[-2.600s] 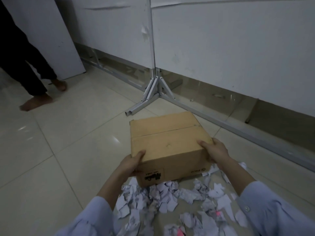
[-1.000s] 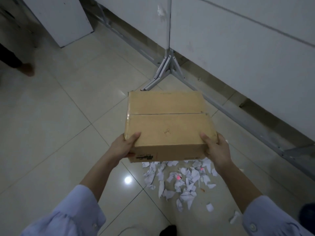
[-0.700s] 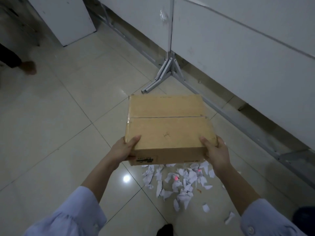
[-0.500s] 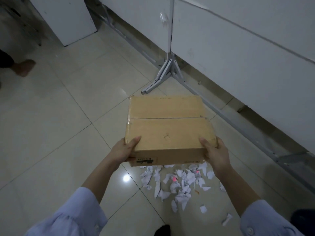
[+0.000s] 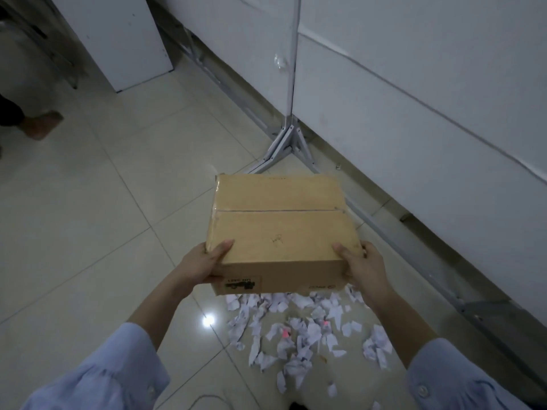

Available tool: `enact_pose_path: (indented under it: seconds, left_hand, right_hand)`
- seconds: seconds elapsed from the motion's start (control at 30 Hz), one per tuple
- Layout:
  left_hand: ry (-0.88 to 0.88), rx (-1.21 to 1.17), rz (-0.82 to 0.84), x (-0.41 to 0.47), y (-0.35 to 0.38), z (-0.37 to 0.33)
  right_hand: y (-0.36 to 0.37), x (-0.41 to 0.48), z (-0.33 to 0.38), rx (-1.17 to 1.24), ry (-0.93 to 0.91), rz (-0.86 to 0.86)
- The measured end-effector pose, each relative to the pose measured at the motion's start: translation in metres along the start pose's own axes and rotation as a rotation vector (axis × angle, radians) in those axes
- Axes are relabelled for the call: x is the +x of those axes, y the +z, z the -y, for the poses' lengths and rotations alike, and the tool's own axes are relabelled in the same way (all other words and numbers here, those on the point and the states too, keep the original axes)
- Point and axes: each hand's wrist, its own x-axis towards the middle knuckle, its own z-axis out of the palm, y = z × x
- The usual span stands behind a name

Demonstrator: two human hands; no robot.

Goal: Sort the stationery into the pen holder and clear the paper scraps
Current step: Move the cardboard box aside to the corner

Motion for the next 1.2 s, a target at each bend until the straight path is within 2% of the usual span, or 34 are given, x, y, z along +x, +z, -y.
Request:
enact_pose_path:
  seconds: [0.33,0.53,0.87,1.2]
  left_hand:
    - [0.020,-0.050,-0.025,0.029,-0.040,-0.036]
    - [0.014,-0.027,-0.010,0.067,-0.101,-0.050]
    - [-0.002,0.012,0.063,0.137,-0.206,-0.045]
    - [-0.050,0.022,0.038,0.200,-0.259,-0.055]
  right_hand:
    - [0.034,0.026,0.048,-0.027,-0.005,0.052]
    - [0.102,0.031,0.072,0.000,0.035,0.052]
    - [0.220,0.031,0.067,0.015,0.093,0.015]
    - [0.298,0.066,0.086,0.040,0.083,0.046]
